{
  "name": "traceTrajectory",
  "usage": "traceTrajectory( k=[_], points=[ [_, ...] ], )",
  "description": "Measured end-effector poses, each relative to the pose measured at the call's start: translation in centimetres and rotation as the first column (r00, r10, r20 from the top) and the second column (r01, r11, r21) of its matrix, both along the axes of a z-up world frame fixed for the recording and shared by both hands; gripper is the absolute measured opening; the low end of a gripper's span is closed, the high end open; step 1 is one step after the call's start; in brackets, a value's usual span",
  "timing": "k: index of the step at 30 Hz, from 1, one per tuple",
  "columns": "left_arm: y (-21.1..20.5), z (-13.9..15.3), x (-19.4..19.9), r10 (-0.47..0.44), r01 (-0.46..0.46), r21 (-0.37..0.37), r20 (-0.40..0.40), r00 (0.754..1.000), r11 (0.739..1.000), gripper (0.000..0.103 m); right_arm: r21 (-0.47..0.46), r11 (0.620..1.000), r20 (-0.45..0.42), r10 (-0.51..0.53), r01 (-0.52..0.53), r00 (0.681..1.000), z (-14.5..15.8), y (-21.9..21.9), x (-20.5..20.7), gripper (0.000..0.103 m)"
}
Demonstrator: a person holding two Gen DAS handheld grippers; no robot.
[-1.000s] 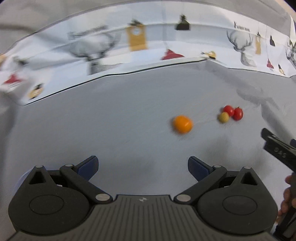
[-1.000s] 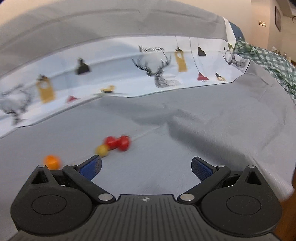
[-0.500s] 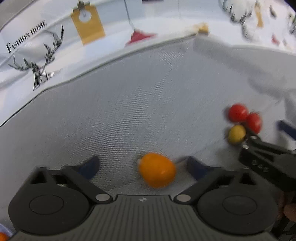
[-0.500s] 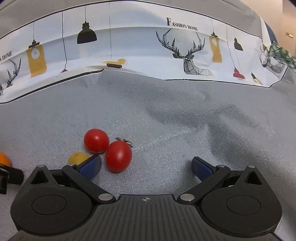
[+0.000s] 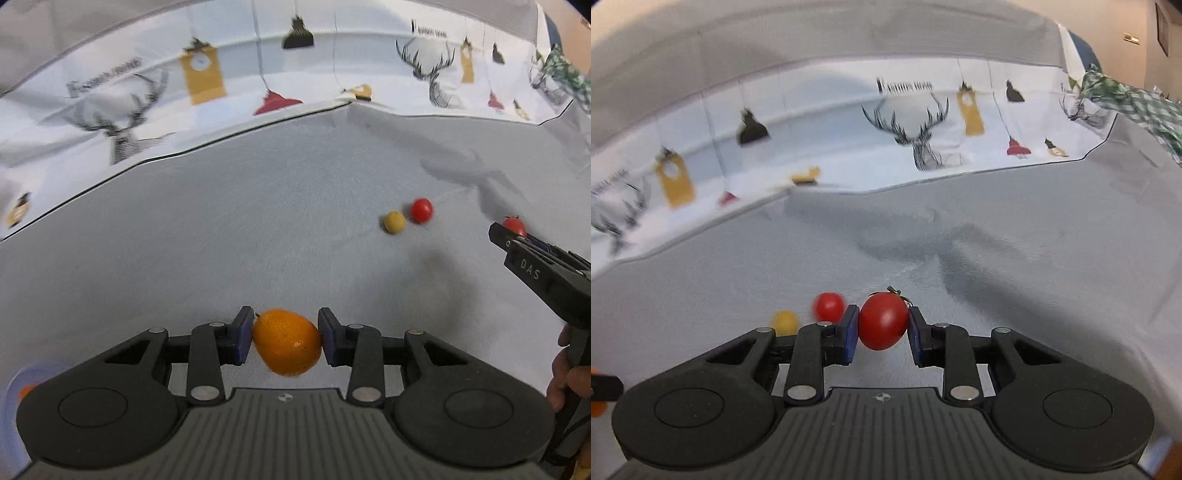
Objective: Organize fruits
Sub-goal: 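Grasp a red cherry tomato with the right tool while the left tool grasps a tangerine, then carry the tomato and tangerine over the blue plate and open both tools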
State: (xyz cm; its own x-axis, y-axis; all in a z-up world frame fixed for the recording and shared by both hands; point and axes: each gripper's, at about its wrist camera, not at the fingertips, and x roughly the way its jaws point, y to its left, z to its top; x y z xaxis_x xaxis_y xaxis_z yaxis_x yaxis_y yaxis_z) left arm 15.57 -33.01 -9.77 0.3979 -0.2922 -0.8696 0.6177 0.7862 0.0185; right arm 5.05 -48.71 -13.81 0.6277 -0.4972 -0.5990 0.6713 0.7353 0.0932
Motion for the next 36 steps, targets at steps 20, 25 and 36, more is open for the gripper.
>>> traceTrajectory(
  k=[20, 25, 36],
  points=[
    [28.1, 11.1, -15.5, 0.243, -0.237, -0.068, 0.106, 0.964, 0.969, 0.042, 0.086, 0.833, 0.098, 0.539, -0.546, 0.837, 12.4, 27.9, -12.5, 0.029],
    [32.0, 11.7, -17.6, 0.289, -0.277, -0.102, 0.124, 0.949, 0.955, 0.042, 0.056, 0.804, 0.083, 0.587, -0.592, 0.805, 13.4, 31.7, -14.8, 0.029],
    [36.2, 12.5, -19.7, 0.347, -0.326, -0.168, 0.116, 0.931, 0.930, 0.042, -0.034, 0.784, 0.059, 0.621, -0.620, 0.781, 15.3, 34.8, -16.5, 0.029]
  ],
)
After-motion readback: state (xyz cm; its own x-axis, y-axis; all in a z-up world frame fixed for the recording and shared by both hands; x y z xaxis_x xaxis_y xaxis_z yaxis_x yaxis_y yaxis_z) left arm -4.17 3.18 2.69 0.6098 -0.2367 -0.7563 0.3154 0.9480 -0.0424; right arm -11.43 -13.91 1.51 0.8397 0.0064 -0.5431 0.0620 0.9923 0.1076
